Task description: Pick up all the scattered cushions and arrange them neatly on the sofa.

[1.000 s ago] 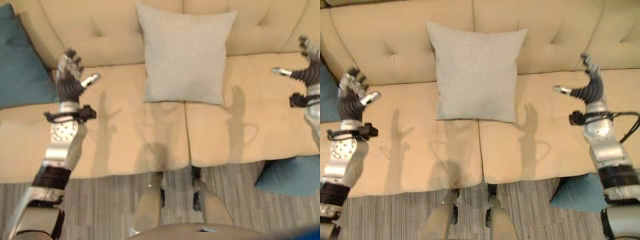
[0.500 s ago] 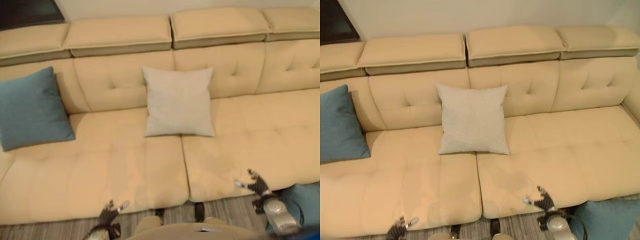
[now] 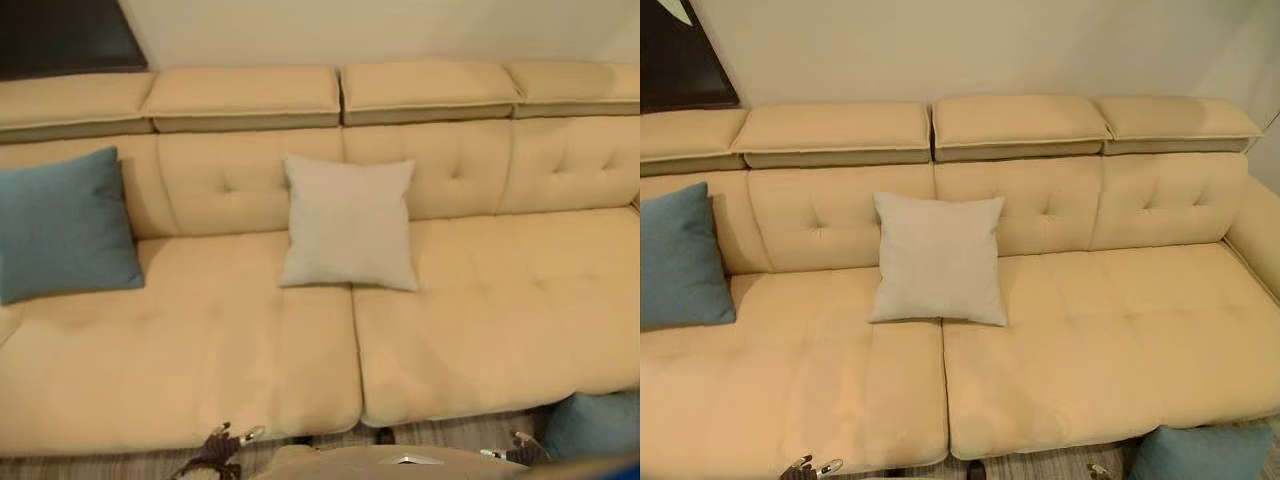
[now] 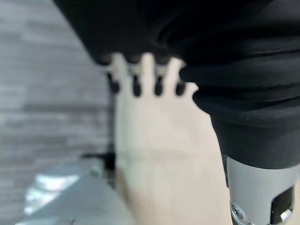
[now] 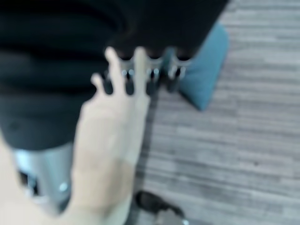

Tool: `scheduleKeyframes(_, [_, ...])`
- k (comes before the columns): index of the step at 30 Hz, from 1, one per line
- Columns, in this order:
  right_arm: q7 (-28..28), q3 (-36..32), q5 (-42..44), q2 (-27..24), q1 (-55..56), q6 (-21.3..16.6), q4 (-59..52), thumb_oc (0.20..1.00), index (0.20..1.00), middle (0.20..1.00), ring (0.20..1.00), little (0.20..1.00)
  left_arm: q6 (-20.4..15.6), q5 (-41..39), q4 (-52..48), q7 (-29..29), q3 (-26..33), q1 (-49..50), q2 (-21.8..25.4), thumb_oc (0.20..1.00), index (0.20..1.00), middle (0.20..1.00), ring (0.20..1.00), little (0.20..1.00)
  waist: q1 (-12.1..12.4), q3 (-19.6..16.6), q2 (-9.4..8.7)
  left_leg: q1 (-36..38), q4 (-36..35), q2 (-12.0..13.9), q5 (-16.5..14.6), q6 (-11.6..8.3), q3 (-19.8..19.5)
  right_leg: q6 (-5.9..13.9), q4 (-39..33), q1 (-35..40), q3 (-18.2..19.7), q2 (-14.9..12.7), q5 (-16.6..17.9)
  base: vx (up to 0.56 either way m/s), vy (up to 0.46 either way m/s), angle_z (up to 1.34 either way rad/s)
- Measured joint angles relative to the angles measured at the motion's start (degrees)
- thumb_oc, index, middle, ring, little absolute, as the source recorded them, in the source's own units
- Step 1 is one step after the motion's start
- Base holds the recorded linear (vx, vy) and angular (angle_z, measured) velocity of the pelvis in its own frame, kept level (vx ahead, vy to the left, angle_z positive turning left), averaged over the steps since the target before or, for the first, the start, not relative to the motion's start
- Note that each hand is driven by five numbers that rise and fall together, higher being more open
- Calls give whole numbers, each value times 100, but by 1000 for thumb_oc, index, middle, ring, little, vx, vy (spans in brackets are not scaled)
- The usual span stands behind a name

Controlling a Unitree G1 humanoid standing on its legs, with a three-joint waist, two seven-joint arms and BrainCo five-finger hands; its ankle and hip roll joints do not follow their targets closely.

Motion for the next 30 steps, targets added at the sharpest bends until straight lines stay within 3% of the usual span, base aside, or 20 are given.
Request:
scheduleKeyframes(1, [-1, 5, -1, 13, -17, 0, 0, 1000, 1000, 1000, 1000, 1000, 3, 0, 1, 1, 1, -11, 0, 1000, 1000, 1000, 1000, 1000, 0, 5, -26, -34, 129, -34, -13, -17, -36, 2, -2, -12, 9, -33, 6, -133, 96, -50])
scheduleKeyframes(2, [10, 91, -10, 81, -212, 17, -53, 1000, 1000, 1000, 1000, 1000, 19, -16, 0, -60, -1, -69, -28, 1000, 1000, 1000, 1000, 1000, 2, 79, -412, -139, 1240, -539, -635, 57, -349, 167, -73, -21, 317, -375, 244, -61, 98, -74])
scheduleKeyframes(3, [11, 90, -10, 30, -261, 20, -102, 1000, 1000, 1000, 1000, 1000, 24, -17, -1, -81, 2, 1, -101, 1000, 1000, 1000, 1000, 1000, 31, 71, -392, 44, 1384, -581, -810, 61, -574, 236, -93, 18, 483, -374, 273, -83, 127, -90])
scheduleKeyframes(5, [7, 74, -9, -42, -228, 60, -161, 1000, 1000, 1000, 1000, 1000, 39, -23, -7, -118, -1, -83, -167, 1000, 1000, 1000, 1000, 1000, -147, -17, -140, 495, 1085, -485, -1109, 127, -710, 260, -75, -2, 566, -239, 308, -138, 177, -40])
scheduleKeyframes(8, [55, 72, -4, -44, -290, 82, -235, 1000, 1000, 1000, 1000, 1000, 34, -42, -22, -116, -7, -353, -196, 1000, 1000, 1000, 1000, 1000, -183, 5, 103, 924, 195, -440, -1140, 325, -729, 373, 141, -311, 837, -156, 370, -178, 211, -47])
scheduleKeyframes(9, [66, 76, -4, -20, -350, 79, -234, 1000, 1000, 1000, 1000, 1000, 38, -42, -19, -111, -67, -478, -193, 1000, 1000, 1000, 1000, 1000, -195, 1, 166, 954, 46, -463, -1166, 497, -606, 447, 244, -481, 931, -160, 415, -227, 238, -61])
scheduleKeyframes(10, [71, 76, -3, 25, -436, 100, -189, 1000, 1000, 1000, 1000, 1000, 38, -42, -25, -108, -200, -572, -160, 1000, 1000, 1000, 1000, 1000, -154, 38, 107, 974, -47, -544, -1131, 658, -464, 530, 341, -632, 1100, -215, 468, -223, 234, -81])
scheduleKeyframes(12, [59, -34, 16, 113, -590, 110, -174, 1000, 1000, 1000, 1000, 1000, 33, -40, -26, -108, -218, -692, -122, 1000, 1000, 1000, 1000, 1000, -135, 189, -143, 972, -36, -853, -1046, 898, -122, 831, 295, -819, 1462, -452, 627, -201, 194, -89])
scheduleKeyframes(13, [55, -43, 22, 155, -643, 113, -167, 1000, 1000, 1000, 1000, 1000, 34, -37, -21, -106, -219, -701, -111, 1000, 1000, 1000, 1000, 1000, -184, 238, -234, 941, -36, -990, -1006, 1008, 28, 956, 183, -852, 1450, -604, 592, -282, 168, -95])
scheduleKeyframes(15, [58, -31, 21, 231, -655, 113, -174, 1000, 1000, 1000, 1000, 1000, 33, -4, -20, -102, -227, -704, -100, 1000, 1000, 1000, 1000, 1000, -124, 274, -289, 697, 97, -1097, -909, 1299, 504, 1400, 258, -1158, 1159, -869, 249, -292, 139, -98])
scheduleKeyframes(16, [58, -22, 20, 287, -658, 113, -168, 1000, 1000, 1000, 1000, 1000, 43, 8, -22, -97, -228, -664, -83, 1000, 1000, 1000, 1000, 1000, -145, 317, -233, 512, 235, -1082, -890, 1408, 652, 1451, 562, -1384, 608, -1010, 169, -212, 112, -100])
scheduleKeyframes(17, [74, -5, 10, 378, -597, 174, -29, 1000, 1000, 1000, 1000, 1000, 44, 50, -33, -102, -217, -590, -41, 1000, 1000, 1000, 1000, 1000, -38, 420, -90, 560, 147, -916, -786, 1484, 928, 1322, 1558, -1559, -117, -1052, 9, -184, 96, -89])
scheduleKeyframes(21, [77, -8, 11, 413, -506, 188, -36, 1000, 1000, 1000, 1000, 1000, 79, 57, -32, -104, -205, -397, 47, 1000, 1000, 1000, 1000, 1000, 46, 371, -2, 621, -101, -829, -654, 1475, 1158, 1245, 2473, -1082, -178, -975, -356, -107, 20, -46])
scheduleKeyframes(25, [76, 18, 9, 456, -573, 172, -124, 1000, 1000, 1000, 1000, 1000, 98, 220, -32, -111, -209, -256, 32, 1000, 1000, 1000, 1000, 1000, 301, 259, 16, 618, -337, -652, -483, 1388, 1528, 1217, 2198, -403, -662, -997, -710, -63, -49, -58])
scheduleKeyframes(27, [77, 46, 8, 517, -538, 169, -130, 1000, 1000, 1000, 1000, 1000, 99, 228, -34, -115, -217, -137, 80, 1000, 1000, 1000, 1000, 1000, 338, 48, -161, 605, -416, -697, -388, 1235, 1563, 1195, 1353, 55, -684, -1002, -760, -121, -136, -41])
scheduleKeyframes(28, [67, 62, 11, 536, -513, 171, -140, 1000, 1000, 1000, 1000, 1000, 105, 228, -34, -106, -247, -130, 88, 1000, 1000, 1000, 1000, 1000, 328, -1, -217, 607, -459, -673, -312, 1123, 1665, 982, 1044, 158, -757, -967, -799, -117, -180, -44])
scheduleKeyframes(29, [59, 117, 16, 549, -466, 166, -184, 1000, 1000, 1000, 1000, 1000, 106, 237, -43, -110, -340, -112, 51, 1000, 1000, 1000, 1000, 1000, 354, -102, -161, 584, -551, -537, -203, 949, 1732, 936, 705, 191, -698, -780, -647, -56, -145, -41])
scheduleKeyframes(30, [60, 140, 19, 567, -443, 165, -215, 1000, 1000, 1000, 1000, 1000, 106, 249, -48, -112, -431, -122, 38, 1000, 1000, 1000, 1000, 1000, 333, -140, -140, 550, -533, -459, -185, 896, 1707, 868, 601, 193, -630, -673, -582, -60, -145, -37])
